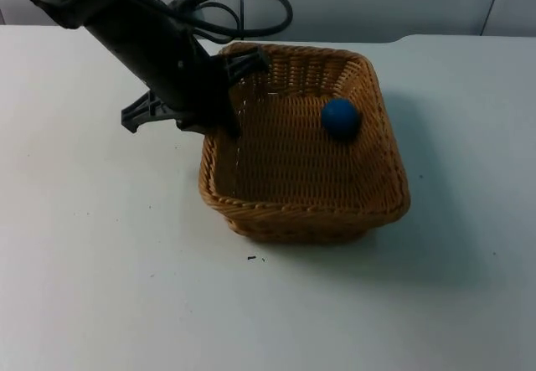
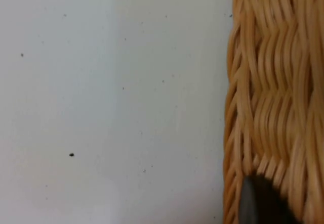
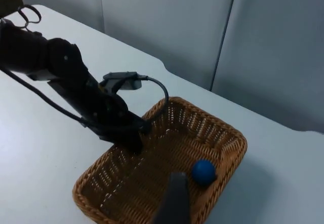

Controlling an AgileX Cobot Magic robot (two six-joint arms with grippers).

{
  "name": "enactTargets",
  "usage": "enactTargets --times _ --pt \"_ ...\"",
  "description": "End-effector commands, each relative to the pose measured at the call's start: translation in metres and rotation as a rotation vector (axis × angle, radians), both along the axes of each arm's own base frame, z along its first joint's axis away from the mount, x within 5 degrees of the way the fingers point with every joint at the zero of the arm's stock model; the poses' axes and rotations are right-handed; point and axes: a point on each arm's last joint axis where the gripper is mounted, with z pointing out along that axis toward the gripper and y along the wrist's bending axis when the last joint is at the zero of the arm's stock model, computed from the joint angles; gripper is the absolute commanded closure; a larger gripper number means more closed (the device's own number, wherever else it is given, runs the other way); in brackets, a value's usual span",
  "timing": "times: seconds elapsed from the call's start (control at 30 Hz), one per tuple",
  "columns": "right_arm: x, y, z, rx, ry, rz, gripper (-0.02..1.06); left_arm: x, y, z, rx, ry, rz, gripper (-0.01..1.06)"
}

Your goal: Pick up the basket with the left hand and place the ball into the basket with the right hand.

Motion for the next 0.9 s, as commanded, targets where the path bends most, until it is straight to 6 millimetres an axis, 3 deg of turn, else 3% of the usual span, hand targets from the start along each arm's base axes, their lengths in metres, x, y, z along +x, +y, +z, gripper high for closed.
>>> enactTargets --times 0.0,0.03,0.13,0.17,0.23,0.33,0.47,0.5,0.63,0.67,0.7,0.77,0.8,0.87 --pt "-0.008 -0.004 -0.008 -0.006 0.009 -0.002 0.31 0.001 -0.003 0.003 -0.013 -0.005 0.004 0.64" --pt "-0.008 -0.004 -0.008 -0.006 0.009 -0.002 0.31 0.001 -0.003 0.003 -0.013 -0.005 0.004 0.64" --pt "-0.015 -0.008 -0.020 -0.016 0.029 -0.001 0.31 -0.001 -0.004 0.003 -0.015 0.014 -0.008 0.32" --pt "-0.015 -0.008 -0.020 -0.016 0.029 -0.001 0.31 -0.001 -0.004 0.003 -0.015 0.014 -0.008 0.32" --pt "-0.021 -0.011 -0.032 -0.026 0.047 -0.001 0.31 -0.004 -0.004 0.005 -0.020 0.040 -0.026 0.20" --pt "-0.026 -0.014 -0.042 -0.028 0.062 -0.004 0.31 -0.005 -0.003 0.013 -0.013 0.028 -0.043 0.20" --pt "-0.035 -0.019 -0.056 -0.020 0.085 -0.016 0.31 -0.008 0.001 0.052 0.021 -0.066 -0.090 0.20" --pt "-0.035 -0.019 -0.056 -0.020 0.085 -0.016 0.31 -0.008 0.001 0.052 0.021 -0.066 -0.090 0.20" --pt "-0.042 -0.022 -0.062 -0.012 0.083 -0.016 0.31 -0.018 0.007 0.106 0.045 -0.173 -0.137 0.20" --pt "-0.042 -0.022 -0.062 -0.012 0.083 -0.016 0.31 -0.018 0.007 0.106 0.045 -0.173 -0.137 0.20" --pt "-0.043 -0.023 -0.062 -0.013 0.083 -0.016 0.31 -0.022 0.010 0.118 0.067 -0.199 -0.157 0.20" --pt "-0.046 -0.024 -0.060 -0.008 0.074 -0.016 0.31 -0.031 0.016 0.148 0.115 -0.272 -0.191 0.20" --pt "-0.047 -0.025 -0.060 -0.005 0.068 -0.016 0.31 -0.040 0.023 0.173 0.159 -0.336 -0.207 0.20" --pt "-0.048 -0.025 -0.059 -0.003 0.065 -0.016 0.31 -0.043 0.025 0.181 0.170 -0.356 -0.212 0.20"
